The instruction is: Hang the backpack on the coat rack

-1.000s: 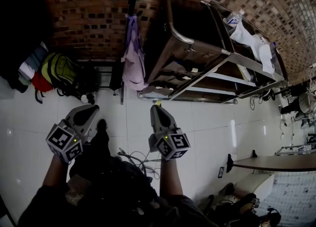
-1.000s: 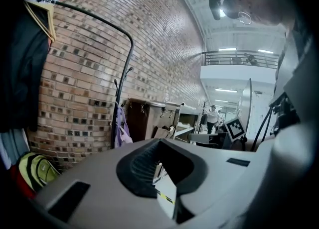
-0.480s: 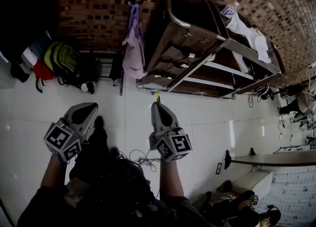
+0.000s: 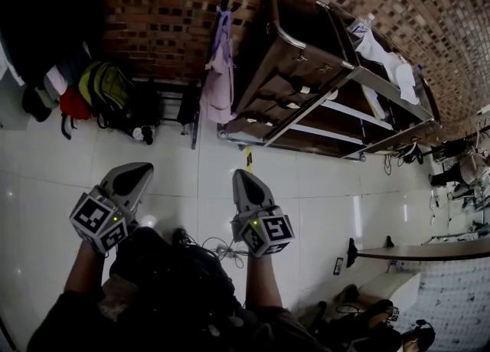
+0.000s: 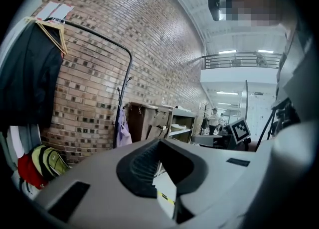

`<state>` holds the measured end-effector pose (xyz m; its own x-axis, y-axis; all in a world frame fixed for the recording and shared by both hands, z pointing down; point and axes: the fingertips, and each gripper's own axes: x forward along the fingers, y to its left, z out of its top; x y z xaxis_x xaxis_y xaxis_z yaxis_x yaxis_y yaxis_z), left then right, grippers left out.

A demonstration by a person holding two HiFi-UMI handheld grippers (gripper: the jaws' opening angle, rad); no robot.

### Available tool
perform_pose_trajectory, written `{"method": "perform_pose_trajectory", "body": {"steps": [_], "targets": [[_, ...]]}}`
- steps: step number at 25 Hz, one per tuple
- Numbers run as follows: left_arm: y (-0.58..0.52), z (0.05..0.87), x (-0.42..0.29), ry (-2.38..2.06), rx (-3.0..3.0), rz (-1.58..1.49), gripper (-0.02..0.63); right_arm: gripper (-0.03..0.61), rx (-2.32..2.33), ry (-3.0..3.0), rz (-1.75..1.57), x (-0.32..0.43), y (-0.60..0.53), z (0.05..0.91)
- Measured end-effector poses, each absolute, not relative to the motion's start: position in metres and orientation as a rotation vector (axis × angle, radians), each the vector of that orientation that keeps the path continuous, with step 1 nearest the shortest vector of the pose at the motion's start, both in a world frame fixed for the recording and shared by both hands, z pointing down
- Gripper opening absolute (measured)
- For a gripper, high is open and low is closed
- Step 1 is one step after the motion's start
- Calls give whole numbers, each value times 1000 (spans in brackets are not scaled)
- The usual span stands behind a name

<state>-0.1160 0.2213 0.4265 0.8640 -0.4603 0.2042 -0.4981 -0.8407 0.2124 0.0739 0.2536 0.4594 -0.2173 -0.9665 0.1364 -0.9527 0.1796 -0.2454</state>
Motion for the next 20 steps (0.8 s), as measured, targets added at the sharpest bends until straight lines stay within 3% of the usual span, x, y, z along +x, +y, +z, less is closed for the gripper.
{"method": "perform_pose_trajectory", "body": {"steps": [20], "targets": [[188, 418, -242, -739, 2770, 244, 26, 8, -1951, 2564, -211, -78, 213, 428]]}}
